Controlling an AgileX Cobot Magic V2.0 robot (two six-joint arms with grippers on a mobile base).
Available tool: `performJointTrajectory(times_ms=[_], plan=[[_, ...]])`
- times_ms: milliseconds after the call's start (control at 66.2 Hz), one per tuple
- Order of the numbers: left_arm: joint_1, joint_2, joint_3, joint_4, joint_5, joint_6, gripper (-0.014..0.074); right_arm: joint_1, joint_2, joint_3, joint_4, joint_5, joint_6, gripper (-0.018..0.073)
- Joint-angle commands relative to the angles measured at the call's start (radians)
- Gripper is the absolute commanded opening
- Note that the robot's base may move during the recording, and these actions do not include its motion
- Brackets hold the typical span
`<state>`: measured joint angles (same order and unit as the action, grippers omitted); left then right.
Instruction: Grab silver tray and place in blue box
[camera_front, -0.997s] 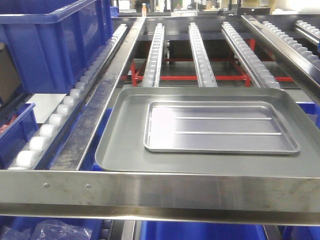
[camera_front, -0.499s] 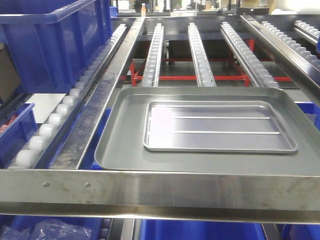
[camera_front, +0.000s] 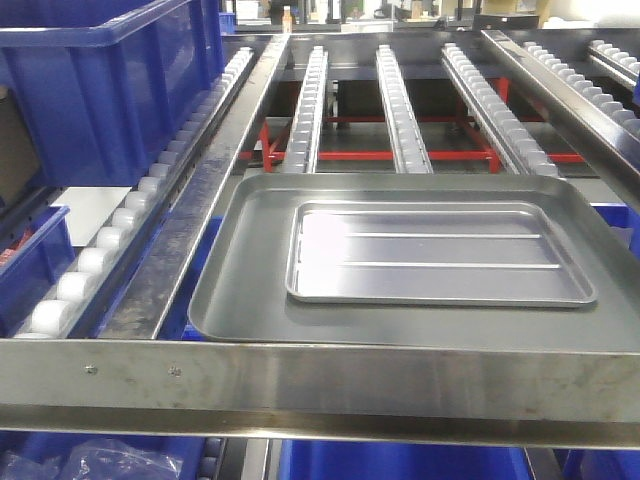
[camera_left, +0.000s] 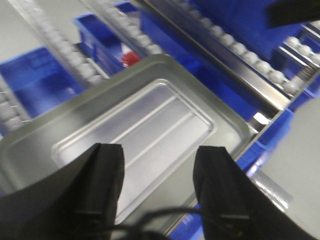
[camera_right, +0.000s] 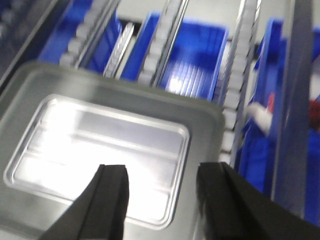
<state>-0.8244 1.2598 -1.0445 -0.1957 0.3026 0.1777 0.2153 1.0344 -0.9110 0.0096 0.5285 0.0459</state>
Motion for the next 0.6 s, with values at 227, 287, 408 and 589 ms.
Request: performJointTrajectory(times_ms=[227,287,408,589], plan=[[0.027,0.237,-0.341,0.148,0.310,-0.355,0.0253,0.004,0.150,-0.118,0.045,0.117,0.028,0.0426],[0.027,0.295,-0.400,0.250,0.380,-0.506,0.0253,0.004,0.188,-0.137,0.045,0.149,0.041,0.0426],[0.027,0.412,-0.494,0.385,0.512,-0.710,0.0253,0.003,0.260,-0.179,0.045,0.167,0.079,0.0426],[0.048,0.523,-0.568,0.396,0.575,-0.772,0.0253,-0.030,0.349,-0.232,0.045,0.195,0.103,0.0426]])
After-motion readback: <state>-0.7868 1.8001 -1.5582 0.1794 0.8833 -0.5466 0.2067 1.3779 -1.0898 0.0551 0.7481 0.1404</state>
